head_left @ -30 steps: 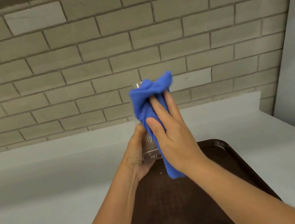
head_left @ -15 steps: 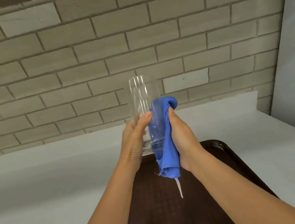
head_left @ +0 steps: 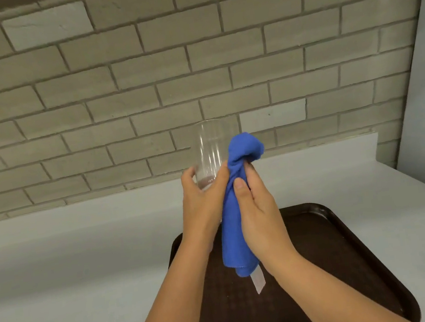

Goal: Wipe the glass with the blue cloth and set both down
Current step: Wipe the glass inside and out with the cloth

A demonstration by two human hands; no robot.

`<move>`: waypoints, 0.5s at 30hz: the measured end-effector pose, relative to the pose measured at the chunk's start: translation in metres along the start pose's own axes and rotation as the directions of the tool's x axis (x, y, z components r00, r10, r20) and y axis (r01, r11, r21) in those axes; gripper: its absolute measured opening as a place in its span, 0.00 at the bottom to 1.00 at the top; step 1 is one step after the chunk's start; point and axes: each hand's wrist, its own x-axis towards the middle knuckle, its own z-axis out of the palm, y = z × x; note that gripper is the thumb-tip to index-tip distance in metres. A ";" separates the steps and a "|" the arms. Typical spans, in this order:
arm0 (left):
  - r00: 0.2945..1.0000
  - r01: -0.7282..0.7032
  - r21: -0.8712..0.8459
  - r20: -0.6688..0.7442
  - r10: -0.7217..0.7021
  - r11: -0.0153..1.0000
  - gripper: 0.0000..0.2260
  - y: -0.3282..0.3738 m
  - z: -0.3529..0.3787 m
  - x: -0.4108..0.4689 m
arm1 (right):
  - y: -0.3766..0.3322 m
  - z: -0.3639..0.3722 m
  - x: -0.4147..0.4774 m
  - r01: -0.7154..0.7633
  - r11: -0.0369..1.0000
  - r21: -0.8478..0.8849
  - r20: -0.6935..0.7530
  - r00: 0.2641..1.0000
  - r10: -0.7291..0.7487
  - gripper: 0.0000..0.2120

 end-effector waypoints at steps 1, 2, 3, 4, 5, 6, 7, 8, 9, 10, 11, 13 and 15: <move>0.999 0.037 -0.074 0.018 -0.036 0.997 0.29 -0.001 -0.003 0.000 | -0.003 0.002 0.000 0.038 0.999 -0.014 0.025 0.999 -0.038 0.20; 0.996 0.078 -0.148 0.045 -0.072 0.986 0.29 -0.004 -0.006 0.000 | -0.006 0.004 0.001 0.079 0.996 -0.034 0.049 0.996 -0.077 0.20; 0.992 0.108 -0.220 0.084 -0.092 0.970 0.28 -0.007 -0.008 0.001 | -0.009 0.006 0.006 0.121 0.991 -0.055 0.072 0.991 -0.116 0.21; 0.989 0.115 -0.281 0.120 -0.084 0.953 0.26 -0.009 -0.009 0.002 | -0.012 0.006 0.011 0.154 0.985 -0.079 0.087 0.985 -0.147 0.21; 0.987 0.113 -0.327 0.143 -0.070 0.938 0.25 -0.010 -0.009 0.002 | -0.015 0.006 0.019 0.174 0.979 -0.105 0.089 0.982 -0.165 0.22; 0.986 0.113 -0.359 0.154 -0.060 0.927 0.26 -0.010 -0.009 0.001 | -0.018 0.005 0.027 0.180 0.976 -0.120 0.078 0.982 -0.171 0.22; 0.984 0.119 -0.377 0.167 -0.059 0.919 0.28 -0.009 -0.009 0.000 | -0.021 0.004 0.036 0.167 0.979 -0.114 0.061 0.985 -0.161 0.23; 0.982 0.125 -0.380 0.180 -0.059 0.917 0.30 -0.008 -0.009 -0.001 | -0.024 0.002 0.044 0.135 0.986 -0.094 0.041 0.990 -0.132 0.23; 0.980 0.128 -0.380 0.190 -0.059 0.916 0.30 -0.007 -0.010 -0.002 | -0.026 0.000 0.051 0.088 0.994 -0.069 0.020 0.996 -0.087 0.22; 0.980 0.133 -0.386 0.189 -0.063 0.913 0.29 -0.008 -0.010 -0.003 | -0.028 -0.001 0.057 0.041 0.998 -0.048 0.008 0.999 -0.041 0.22; 0.980 0.146 -0.400 0.186 -0.076 0.905 0.28 -0.009 -0.010 -0.003 | -0.029 -0.002 0.061 0.004 0.999 -0.037 0.010 1.000 -0.003 0.21; 0.978 0.178 -0.429 0.177 -0.111 0.885 0.31 -0.012 -0.009 -0.005 | -0.026 -0.004 0.063 -0.046 0.998 -0.033 0.034 0.998 0.047 0.21; 0.969 0.224 -0.454 0.196 -0.148 0.863 0.33 -0.014 -0.007 -0.007 | -0.022 -0.006 0.059 -0.108 0.994 0.011 0.034 0.994 0.108 0.20</move>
